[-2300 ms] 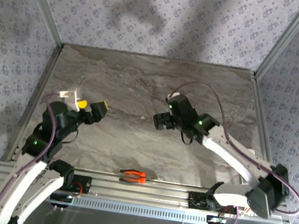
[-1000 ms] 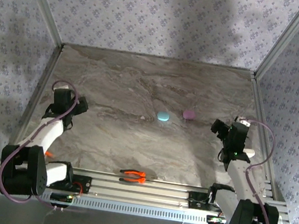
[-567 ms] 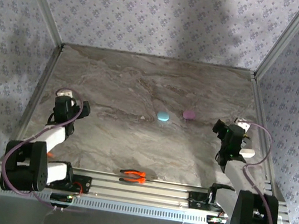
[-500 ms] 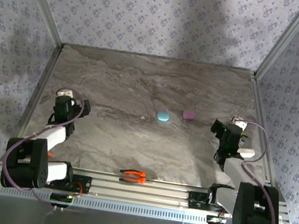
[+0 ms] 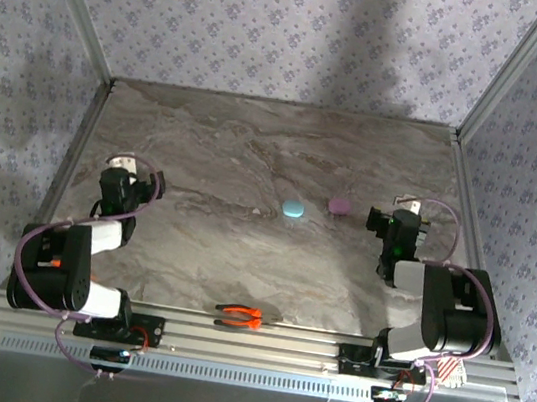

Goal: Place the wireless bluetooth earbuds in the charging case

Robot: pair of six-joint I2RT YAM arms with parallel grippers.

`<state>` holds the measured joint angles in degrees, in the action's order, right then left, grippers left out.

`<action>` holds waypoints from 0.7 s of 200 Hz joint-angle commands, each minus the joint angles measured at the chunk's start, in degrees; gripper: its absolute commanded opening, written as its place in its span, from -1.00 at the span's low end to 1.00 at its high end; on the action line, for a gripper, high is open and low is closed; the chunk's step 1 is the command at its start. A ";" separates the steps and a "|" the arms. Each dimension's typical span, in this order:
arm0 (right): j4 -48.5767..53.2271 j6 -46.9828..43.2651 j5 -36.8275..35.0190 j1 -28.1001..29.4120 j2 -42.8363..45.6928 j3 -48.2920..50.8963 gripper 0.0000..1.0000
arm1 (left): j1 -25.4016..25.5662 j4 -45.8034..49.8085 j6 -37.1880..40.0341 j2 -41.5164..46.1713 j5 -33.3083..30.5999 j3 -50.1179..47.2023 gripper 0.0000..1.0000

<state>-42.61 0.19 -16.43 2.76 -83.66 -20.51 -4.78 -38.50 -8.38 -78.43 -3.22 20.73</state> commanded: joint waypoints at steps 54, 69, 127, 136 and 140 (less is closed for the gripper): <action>-8.12 -4.18 8.95 -1.01 -3.12 0.75 1.00 | -0.31 -11.07 1.87 1.56 1.94 -4.29 0.99; -5.37 -3.04 9.64 -2.09 -3.34 -0.81 1.00 | -0.26 -10.72 1.95 1.15 2.14 -3.87 1.00; -3.53 -1.86 11.61 -3.73 -3.44 -1.94 1.00 | 0.49 -14.12 3.27 -8.67 2.86 -0.73 1.00; -3.46 -1.83 11.79 -3.73 -3.45 -1.96 1.00 | 1.04 -13.36 4.03 -9.37 2.99 0.15 1.00; -3.40 -1.81 11.87 -3.81 -3.45 -1.99 1.00 | 1.21 -11.84 4.37 -9.14 3.13 0.81 1.00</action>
<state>-47.53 -2.44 -5.82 -0.51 -86.32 -21.08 -4.51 -50.72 -6.42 -87.09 -1.67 17.58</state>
